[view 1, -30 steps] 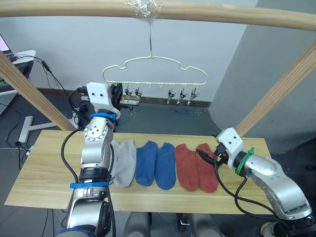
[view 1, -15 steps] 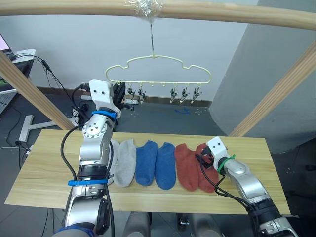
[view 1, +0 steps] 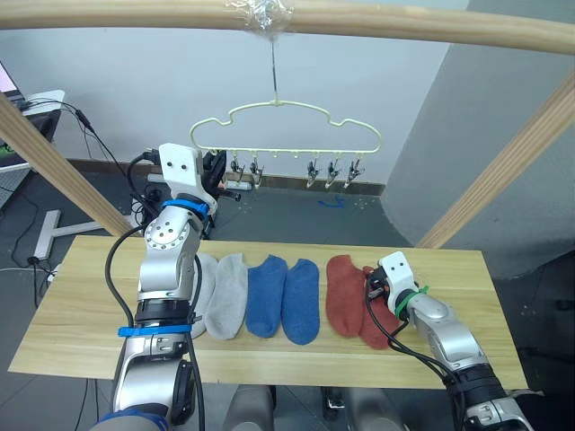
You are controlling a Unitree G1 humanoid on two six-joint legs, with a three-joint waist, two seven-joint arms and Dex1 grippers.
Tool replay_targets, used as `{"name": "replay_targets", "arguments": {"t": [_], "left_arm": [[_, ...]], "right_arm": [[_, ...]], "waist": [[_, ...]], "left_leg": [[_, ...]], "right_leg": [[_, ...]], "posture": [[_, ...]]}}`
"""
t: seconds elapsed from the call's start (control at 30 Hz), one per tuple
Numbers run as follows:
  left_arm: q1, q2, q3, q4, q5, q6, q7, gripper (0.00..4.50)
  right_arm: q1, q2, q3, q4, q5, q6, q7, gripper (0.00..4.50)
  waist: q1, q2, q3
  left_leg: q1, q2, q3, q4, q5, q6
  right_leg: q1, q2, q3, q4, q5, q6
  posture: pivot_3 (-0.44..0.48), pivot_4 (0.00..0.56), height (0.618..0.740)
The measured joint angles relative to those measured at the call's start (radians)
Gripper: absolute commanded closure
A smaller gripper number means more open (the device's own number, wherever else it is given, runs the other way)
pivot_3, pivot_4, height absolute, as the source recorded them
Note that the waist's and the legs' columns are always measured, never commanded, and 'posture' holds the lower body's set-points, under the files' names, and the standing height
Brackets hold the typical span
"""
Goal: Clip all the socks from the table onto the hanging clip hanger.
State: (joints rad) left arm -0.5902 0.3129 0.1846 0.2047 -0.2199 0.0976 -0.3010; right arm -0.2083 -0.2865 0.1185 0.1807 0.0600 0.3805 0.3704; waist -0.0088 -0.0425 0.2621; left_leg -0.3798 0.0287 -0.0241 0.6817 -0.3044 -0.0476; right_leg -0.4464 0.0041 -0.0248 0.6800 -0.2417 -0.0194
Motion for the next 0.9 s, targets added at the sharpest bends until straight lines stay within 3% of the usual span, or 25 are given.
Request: {"name": "replay_targets", "arguments": {"t": [0.3,0.47,0.63,0.77,0.9], "left_arm": [[0.000,0.011,0.002,-0.003,-0.010,0.010,-0.003,4.46],[0.002,0.052,0.025,-0.043,-0.076,0.111,-0.046,4.46],[0.011,0.089,0.049,-0.092,-0.169,0.255,-0.109,4.46],[0.012,0.124,0.057,-0.122,-0.227,0.360,-0.154,4.46],[0.012,0.129,0.057,-0.136,-0.238,0.380,-0.168,4.47]], "right_arm": [[0.031,-0.005,-0.009,-0.072,0.012,-0.001,0.034,4.50],[0.072,-0.166,0.000,-0.300,-0.005,0.000,0.125,4.50],[0.034,-0.235,0.029,-0.454,-0.003,0.024,0.200,4.50],[-0.038,-0.209,0.069,-0.531,0.012,0.084,0.229,4.50],[-0.011,-0.209,0.100,-0.526,0.012,0.111,0.242,4.50]], "waist": [[-0.001,0.000,0.000],[-0.007,0.001,0.001],[-0.020,0.001,0.001],[-0.022,0.001,0.001],[-0.014,0.001,0.001]], "left_leg": [[0.000,0.000,0.000,0.000,0.000,0.000],[0.000,0.000,0.000,0.000,0.000,0.000],[0.000,0.001,-0.002,0.000,0.001,-0.001],[0.001,0.001,-0.003,0.000,0.001,-0.002],[0.000,0.000,-0.003,0.000,0.003,-0.005]], "right_leg": [[0.000,0.000,0.000,0.000,0.000,0.000],[0.000,0.000,0.000,0.000,0.000,0.000],[0.000,0.001,-0.001,0.001,0.000,0.000],[0.000,0.002,-0.002,0.001,0.000,0.000],[0.000,-0.001,-0.004,0.000,0.000,0.000]], "posture": [[-0.028,0.253,0.692],[-0.018,0.254,0.692],[-0.021,0.253,0.692],[-0.021,0.253,0.692],[-0.020,0.251,0.692]]}}
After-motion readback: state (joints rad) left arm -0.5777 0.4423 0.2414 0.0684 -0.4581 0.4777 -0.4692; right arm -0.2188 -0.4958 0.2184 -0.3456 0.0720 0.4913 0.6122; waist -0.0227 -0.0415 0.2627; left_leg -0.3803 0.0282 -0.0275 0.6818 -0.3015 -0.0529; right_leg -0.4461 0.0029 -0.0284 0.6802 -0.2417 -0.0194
